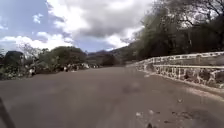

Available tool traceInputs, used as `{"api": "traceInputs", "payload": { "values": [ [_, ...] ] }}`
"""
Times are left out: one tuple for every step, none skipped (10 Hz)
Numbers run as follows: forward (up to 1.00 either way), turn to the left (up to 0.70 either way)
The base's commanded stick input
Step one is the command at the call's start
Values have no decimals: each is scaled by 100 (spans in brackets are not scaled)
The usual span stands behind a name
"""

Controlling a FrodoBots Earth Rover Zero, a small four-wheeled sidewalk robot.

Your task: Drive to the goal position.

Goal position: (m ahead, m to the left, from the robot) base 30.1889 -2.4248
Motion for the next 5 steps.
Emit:
{"api": "traceInputs", "payload": {
  "values": [
    [100, 0],
    [100, 0],
    [100, 0],
    [100, 0],
    [100, 0]
  ]
}}
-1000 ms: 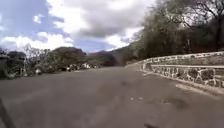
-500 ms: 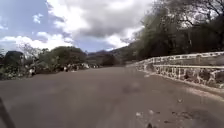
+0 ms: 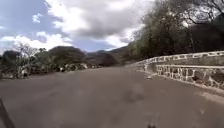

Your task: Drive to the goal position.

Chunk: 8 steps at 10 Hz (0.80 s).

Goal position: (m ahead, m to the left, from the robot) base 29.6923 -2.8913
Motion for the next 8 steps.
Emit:
{"api": "traceInputs", "payload": {
  "values": [
    [100, 0],
    [100, 0],
    [100, 0],
    [100, 0],
    [100, 0],
    [100, 0],
    [100, 0],
    [100, 0]
  ]
}}
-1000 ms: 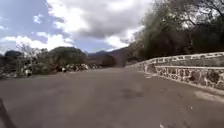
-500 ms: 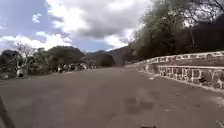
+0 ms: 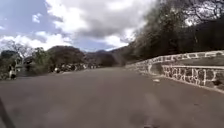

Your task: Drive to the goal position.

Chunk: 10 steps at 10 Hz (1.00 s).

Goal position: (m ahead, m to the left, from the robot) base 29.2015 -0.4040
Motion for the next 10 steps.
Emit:
{"api": "traceInputs", "payload": {
  "values": [
    [100, 0],
    [100, 0],
    [100, 0],
    [100, 0],
    [100, 0],
    [100, 0],
    [100, 0],
    [100, 0],
    [100, 0],
    [100, 0]
  ]
}}
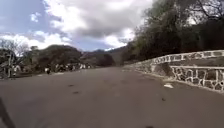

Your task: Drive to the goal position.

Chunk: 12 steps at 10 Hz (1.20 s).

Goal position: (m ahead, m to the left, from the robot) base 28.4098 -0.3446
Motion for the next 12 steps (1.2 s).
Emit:
{"api": "traceInputs", "payload": {
  "values": [
    [100, 2],
    [100, 3],
    [100, 28],
    [100, 14],
    [100, 0],
    [100, 0],
    [100, 0],
    [100, 0],
    [100, 0],
    [100, 0],
    [100, 0],
    [100, 0]
  ]
}}
